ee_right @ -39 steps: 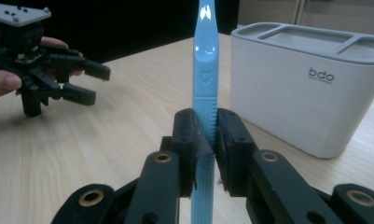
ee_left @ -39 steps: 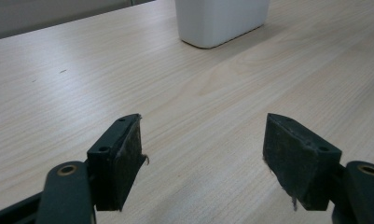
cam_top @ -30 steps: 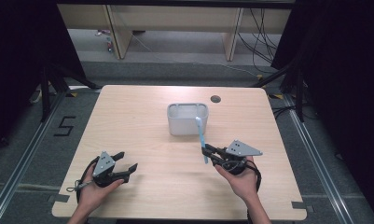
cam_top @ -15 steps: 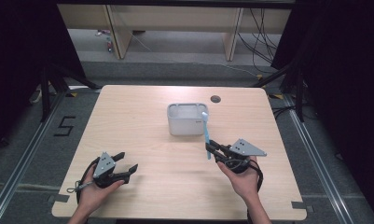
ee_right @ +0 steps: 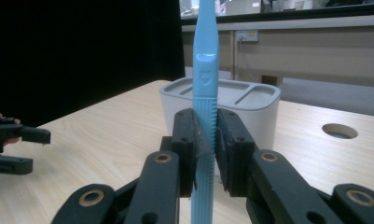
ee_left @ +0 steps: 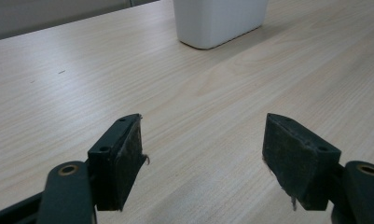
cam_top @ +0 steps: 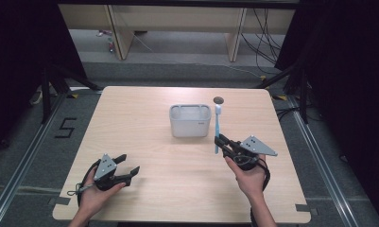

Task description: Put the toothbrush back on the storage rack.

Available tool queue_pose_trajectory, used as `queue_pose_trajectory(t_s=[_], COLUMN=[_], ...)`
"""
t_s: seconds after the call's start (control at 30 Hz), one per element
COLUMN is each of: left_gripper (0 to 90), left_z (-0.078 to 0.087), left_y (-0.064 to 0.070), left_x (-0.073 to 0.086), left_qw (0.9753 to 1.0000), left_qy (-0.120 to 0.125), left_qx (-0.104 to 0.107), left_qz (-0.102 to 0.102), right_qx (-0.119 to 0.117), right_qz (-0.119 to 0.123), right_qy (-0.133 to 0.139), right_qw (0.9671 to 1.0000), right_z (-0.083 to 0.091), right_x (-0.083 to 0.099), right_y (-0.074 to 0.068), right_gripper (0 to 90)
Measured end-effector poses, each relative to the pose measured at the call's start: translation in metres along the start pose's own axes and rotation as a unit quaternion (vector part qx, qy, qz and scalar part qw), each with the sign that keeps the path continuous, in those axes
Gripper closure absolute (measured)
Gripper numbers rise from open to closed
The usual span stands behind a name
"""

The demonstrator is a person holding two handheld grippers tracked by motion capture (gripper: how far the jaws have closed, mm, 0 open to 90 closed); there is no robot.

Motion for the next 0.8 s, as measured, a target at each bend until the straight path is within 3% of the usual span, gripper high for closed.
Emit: queue_pose_trajectory(t_s=[0.03, 0.13, 0.17, 0.3, 0.37, 0.43, 0.8], left_gripper=[28.1, 28.2, 28.2, 28.2, 28.2, 28.2, 28.2], left_z=[-0.001, 0.0, 0.0, 0.001, 0.001, 0.001, 0.0], left_y=[0.0, 0.0, 0.0, 0.0, 0.0, 0.0, 0.0], left_x=[0.0, 0.0, 0.0, 0.0, 0.0, 0.0, 0.0], left_qw=[1.0, 1.0, 1.0, 1.0, 1.0, 1.0, 1.0], left_qy=[0.003, 0.0, -0.001, -0.002, -0.003, -0.001, 0.005], left_qx=[0.002, -0.003, -0.002, -0.003, -0.002, 0.0, 0.003], left_qz=[0.001, -0.001, -0.002, -0.002, -0.001, 0.001, 0.002], right_qx=[0.011, 0.013, 0.017, 0.029, 0.03, 0.035, 0.039], right_qz=[0.011, -0.006, 0.004, 0.001, -0.007, 0.005, 0.005], right_qy=[0.004, 0.01, 0.018, 0.02, 0.017, 0.018, 0.042], right_qw=[0.9999, 0.9998, 0.9997, 0.9994, 0.9994, 0.9992, 0.9983], right_z=[0.001, 0.001, 0.002, 0.001, 0.001, 0.0, -0.011], right_x=[-0.002, -0.005, -0.007, -0.01, -0.012, -0.015, -0.029], right_y=[0.005, 0.006, 0.008, 0.011, 0.01, 0.012, 0.013], right_gripper=[78.6, 78.6, 78.6, 78.6, 78.6, 78.6, 78.6])
Point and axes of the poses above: each handheld gripper's, and its own axes: z roughly backward along the jaws, x roughly out of its underside, y roughly to its right, the point moved 6 cm from there along -z, roughly forward along the jaws, and after that the axes turned 4 degrees about -x, right-handed, at the moved point
